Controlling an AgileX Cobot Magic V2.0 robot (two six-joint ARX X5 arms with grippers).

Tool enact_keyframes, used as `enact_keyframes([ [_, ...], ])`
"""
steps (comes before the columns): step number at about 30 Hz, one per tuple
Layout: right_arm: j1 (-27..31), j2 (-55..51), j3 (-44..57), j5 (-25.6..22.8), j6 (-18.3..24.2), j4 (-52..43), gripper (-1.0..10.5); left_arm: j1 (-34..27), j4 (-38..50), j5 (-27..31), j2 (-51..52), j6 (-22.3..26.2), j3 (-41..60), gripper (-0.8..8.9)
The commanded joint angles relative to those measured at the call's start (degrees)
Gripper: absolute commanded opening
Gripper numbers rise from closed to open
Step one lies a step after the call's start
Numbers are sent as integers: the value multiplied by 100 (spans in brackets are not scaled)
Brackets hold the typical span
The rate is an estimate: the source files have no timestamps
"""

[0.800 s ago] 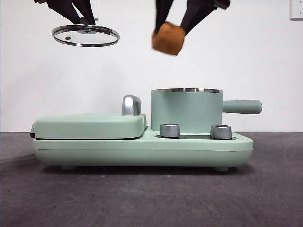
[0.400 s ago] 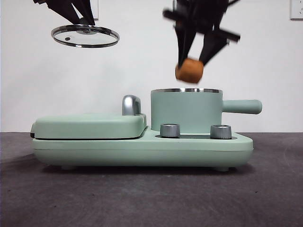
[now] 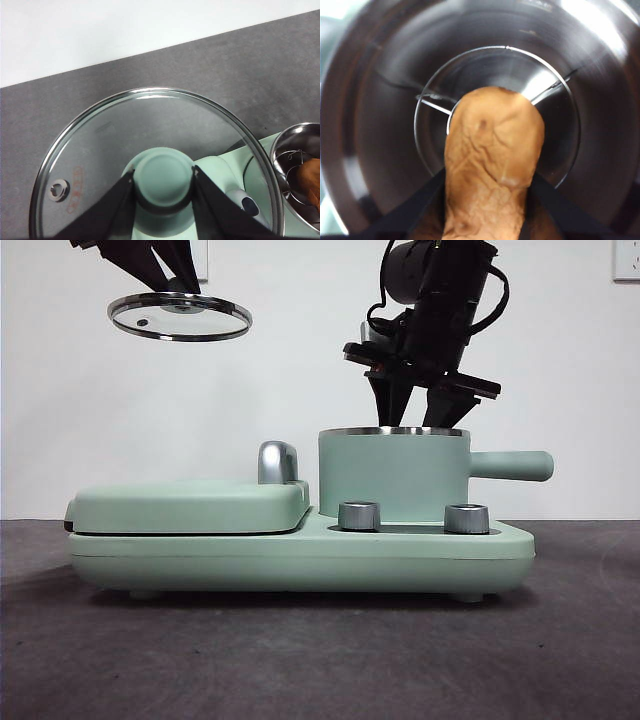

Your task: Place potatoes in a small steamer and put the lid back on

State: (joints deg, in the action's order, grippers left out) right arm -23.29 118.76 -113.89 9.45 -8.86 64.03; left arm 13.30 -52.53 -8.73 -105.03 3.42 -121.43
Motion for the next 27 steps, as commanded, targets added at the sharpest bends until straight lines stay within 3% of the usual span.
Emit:
enact_keyframes([
  [1,-33,146,-153,17,74,-13,172,22,127,-7,-33,13,-195,10],
  [5,-48,144,-166,17,74,-7,369,22,125,-7,-33,13,-195,10],
  [8,-48,144,-328,17,74,76,418,22,111,-7,-33,13,-195,10],
  [14,-72,144,-1342,-11,74,925,422,24,68,-7,-33,-17,-195,10],
  [18,-116,120,-2002,-304,201,1685,422,79,-17,-7,-33,-50,-195,10],
  [27,-323,-752,-1788,-396,227,1753,421,313,-66,-7,-33,-72,-192,10],
])
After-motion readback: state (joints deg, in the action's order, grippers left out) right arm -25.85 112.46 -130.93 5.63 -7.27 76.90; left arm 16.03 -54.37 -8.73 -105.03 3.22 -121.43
